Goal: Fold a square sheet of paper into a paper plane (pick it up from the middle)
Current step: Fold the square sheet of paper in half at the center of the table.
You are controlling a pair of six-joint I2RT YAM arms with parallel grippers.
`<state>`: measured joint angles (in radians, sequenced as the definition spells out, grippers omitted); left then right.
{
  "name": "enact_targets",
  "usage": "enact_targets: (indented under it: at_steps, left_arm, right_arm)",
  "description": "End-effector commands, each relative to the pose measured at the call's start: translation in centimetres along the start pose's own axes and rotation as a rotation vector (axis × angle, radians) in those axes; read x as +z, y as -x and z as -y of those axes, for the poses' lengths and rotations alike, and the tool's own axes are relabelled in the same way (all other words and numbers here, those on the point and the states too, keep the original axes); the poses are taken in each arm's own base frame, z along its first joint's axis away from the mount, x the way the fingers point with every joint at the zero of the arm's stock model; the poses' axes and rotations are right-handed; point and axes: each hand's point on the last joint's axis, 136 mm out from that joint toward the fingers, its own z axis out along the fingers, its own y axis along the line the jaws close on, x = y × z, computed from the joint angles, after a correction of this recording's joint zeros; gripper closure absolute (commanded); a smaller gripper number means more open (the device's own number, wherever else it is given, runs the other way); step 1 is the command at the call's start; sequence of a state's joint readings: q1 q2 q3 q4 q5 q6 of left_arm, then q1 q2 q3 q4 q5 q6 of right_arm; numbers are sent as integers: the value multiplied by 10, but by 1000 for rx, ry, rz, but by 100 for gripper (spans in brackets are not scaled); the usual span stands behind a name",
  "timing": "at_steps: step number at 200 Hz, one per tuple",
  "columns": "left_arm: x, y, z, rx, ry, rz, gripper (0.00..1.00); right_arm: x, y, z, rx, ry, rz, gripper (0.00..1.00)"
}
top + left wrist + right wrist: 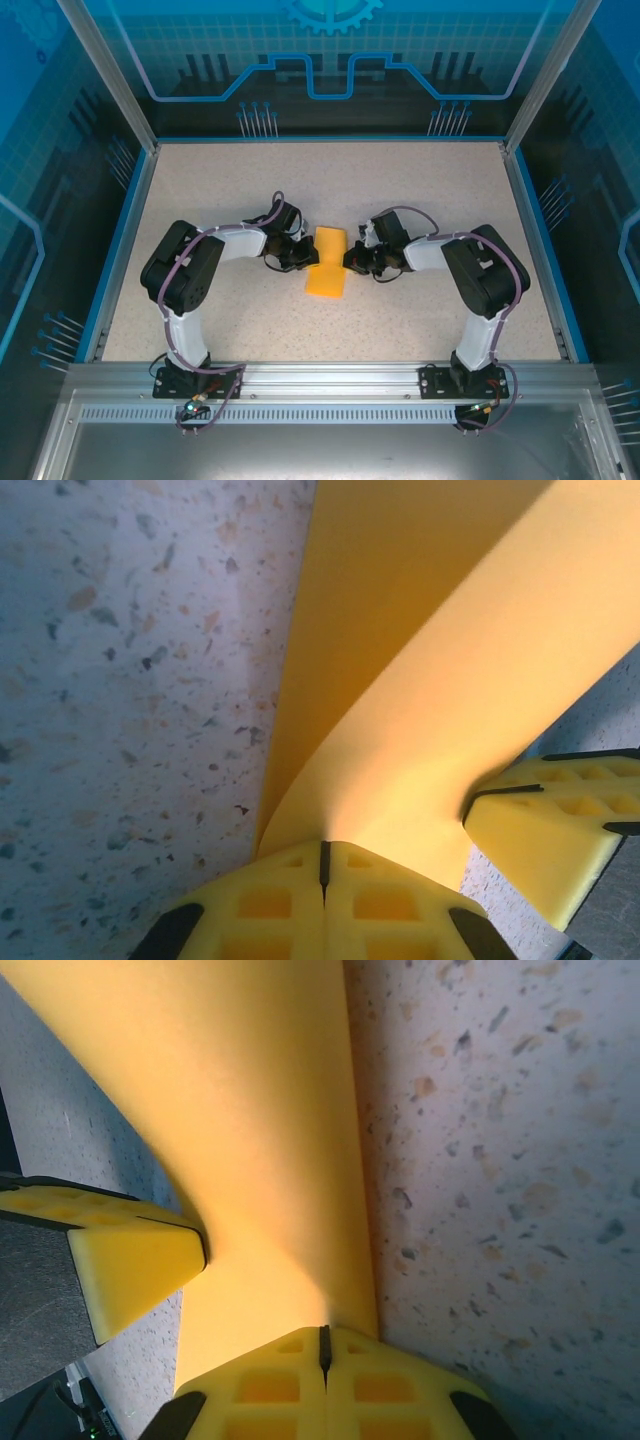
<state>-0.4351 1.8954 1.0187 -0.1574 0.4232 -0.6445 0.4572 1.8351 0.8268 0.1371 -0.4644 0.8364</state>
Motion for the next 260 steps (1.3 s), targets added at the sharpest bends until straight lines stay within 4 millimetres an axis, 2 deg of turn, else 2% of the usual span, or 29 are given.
enact_targets:
  at_steps: [1, 14, 19, 30, 79, 139, 158, 183, 200, 229, 260]
  left_arm:
    - [12, -33, -57, -57, 207, -90, 100]
    - [12, -33, -57, -57, 206, -90, 100]
    - [12, -33, -57, -57, 207, -91, 100]
    - [13, -33, -57, -57, 207, -92, 100]
    - [12, -32, -57, -55, 205, -89, 100]
    - [12, -33, -57, -53, 205, -90, 100]
    - [12, -33, -58, -53, 208, -91, 100]
    - [12, -34, -59, -52, 208, -91, 100]
    - [13, -35, -60, -55, 210, -92, 100]
    - [13, -35, -60, -55, 211, -93, 100]
    - [12, -36, -61, -54, 212, -95, 100]
  right_arm:
    - [-15, 13, -20, -27, 27, 31, 100]
    - [-17, 16, -23, -31, 45, 28, 100]
    - [-19, 26, -33, -44, 64, 44, 100]
    - [-16, 30, -33, -42, 70, 41, 100]
    - [4, 29, -6, 7, 17, 13, 100]
    - [13, 24, 20, 37, -63, 1, 100]
    - [8, 28, 9, 26, -37, 7, 100]
    - [-4, 40, -16, -3, 33, 32, 100]
    - [-8, 49, -22, -14, 52, 44, 100]
    - [0, 54, -10, 12, 46, 32, 100]
    - [13, 48, 8, 47, 3, -3, 100]
